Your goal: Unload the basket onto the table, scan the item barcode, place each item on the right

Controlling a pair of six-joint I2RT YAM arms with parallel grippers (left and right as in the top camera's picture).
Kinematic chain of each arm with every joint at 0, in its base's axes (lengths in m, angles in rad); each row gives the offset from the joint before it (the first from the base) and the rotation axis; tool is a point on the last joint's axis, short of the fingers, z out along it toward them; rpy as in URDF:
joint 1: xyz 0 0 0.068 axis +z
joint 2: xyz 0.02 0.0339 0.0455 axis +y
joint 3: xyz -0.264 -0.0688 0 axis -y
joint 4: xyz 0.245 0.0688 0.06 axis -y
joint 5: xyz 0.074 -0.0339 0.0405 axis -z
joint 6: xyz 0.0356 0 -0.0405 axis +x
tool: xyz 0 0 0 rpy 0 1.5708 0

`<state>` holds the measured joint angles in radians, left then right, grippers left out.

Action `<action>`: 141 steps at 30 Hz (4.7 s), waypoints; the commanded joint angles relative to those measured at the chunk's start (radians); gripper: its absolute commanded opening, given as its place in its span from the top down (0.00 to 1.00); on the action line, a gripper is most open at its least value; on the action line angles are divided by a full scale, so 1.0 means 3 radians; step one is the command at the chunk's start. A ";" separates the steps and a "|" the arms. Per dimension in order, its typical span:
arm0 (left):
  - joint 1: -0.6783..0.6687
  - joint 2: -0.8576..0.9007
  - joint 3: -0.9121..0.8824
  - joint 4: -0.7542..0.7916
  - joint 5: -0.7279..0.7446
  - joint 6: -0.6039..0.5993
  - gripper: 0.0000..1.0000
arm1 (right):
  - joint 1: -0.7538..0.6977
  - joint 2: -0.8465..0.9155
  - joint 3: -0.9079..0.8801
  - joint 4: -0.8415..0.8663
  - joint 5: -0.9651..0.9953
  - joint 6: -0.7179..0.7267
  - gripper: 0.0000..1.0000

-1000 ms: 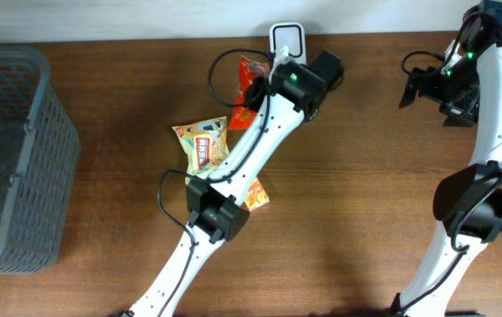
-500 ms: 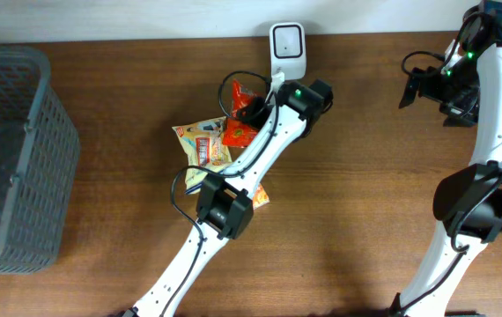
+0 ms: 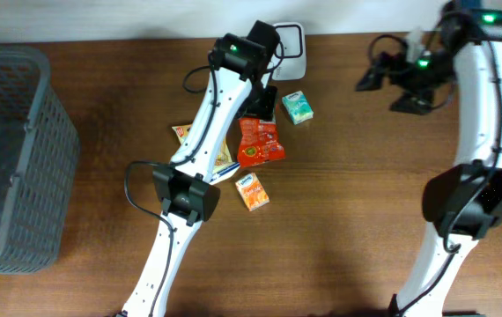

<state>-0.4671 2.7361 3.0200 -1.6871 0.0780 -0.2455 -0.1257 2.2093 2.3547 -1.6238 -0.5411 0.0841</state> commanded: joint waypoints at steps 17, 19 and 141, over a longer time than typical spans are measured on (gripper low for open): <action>0.0565 -0.0052 0.0006 -0.0004 -0.0071 -0.0126 0.30 | 0.0975 0.0575 -0.0664 0.1481 -0.0169 0.0144 0.09; 0.0643 -0.0052 0.0006 -0.0004 -0.0071 -0.0126 0.30 | 0.1055 0.0575 -0.1080 0.1939 -0.0346 0.0144 0.09; 0.0000 0.0435 -0.0933 0.0931 0.1236 -0.0099 0.87 | 0.0440 0.0596 -0.1298 0.1484 -0.0015 -0.0080 0.96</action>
<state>-0.5049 2.7991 2.7186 -1.3769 0.5411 -0.2741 0.0082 2.3901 1.9720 -1.1744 -0.5667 0.0681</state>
